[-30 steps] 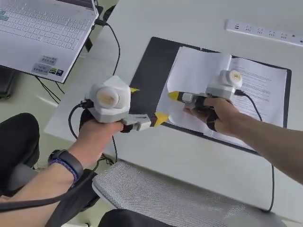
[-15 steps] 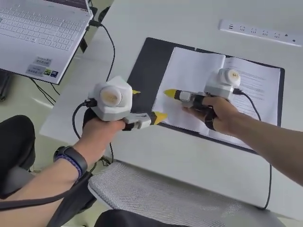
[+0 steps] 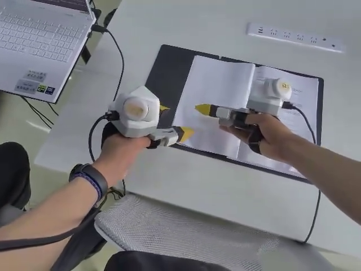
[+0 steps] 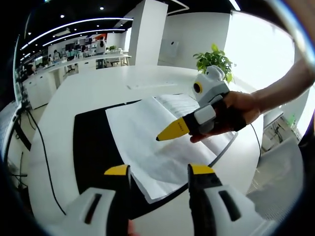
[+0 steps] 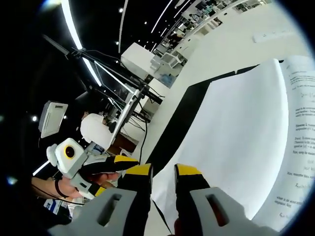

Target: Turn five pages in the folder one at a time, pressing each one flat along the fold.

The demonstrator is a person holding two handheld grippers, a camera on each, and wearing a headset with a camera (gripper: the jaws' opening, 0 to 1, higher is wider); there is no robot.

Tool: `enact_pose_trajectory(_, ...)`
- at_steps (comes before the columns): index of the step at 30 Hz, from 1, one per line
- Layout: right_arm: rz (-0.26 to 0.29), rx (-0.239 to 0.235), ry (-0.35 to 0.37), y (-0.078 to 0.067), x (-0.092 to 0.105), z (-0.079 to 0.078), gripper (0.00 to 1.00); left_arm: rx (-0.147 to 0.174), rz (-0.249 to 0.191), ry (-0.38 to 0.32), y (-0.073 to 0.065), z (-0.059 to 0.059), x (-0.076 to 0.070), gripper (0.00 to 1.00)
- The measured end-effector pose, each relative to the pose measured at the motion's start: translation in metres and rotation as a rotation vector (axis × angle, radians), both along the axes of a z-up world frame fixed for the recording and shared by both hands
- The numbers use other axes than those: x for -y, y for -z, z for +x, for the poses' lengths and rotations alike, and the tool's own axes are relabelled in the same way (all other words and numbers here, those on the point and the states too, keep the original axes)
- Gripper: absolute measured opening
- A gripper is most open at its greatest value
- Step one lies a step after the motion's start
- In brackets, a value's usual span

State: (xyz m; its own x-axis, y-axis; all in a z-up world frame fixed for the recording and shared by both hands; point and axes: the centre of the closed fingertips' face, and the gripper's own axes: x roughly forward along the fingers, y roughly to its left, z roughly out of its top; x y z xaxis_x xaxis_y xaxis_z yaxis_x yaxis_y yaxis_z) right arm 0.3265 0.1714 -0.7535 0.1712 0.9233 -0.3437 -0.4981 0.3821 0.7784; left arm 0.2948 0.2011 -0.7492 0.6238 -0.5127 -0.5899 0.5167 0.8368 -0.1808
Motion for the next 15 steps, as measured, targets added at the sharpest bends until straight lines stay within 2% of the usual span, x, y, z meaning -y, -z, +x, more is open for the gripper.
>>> enact_pose_trajectory(4,-0.006,0.021,0.017,-0.004,0.017,0.004,0.16,-0.011,-0.001,0.011,0.009,0.004,0.004,0.36)
enact_pose_trajectory(9,-0.013,0.037,0.043,-0.007,0.035,0.008,0.16,-0.043,0.030,0.029,0.027,0.002,0.006,0.33)
enact_pose_trajectory(15,-0.024,0.042,0.068,-0.005,0.054,0.008,0.16,-0.079,0.044,0.034,0.045,-0.003,0.007,0.32)
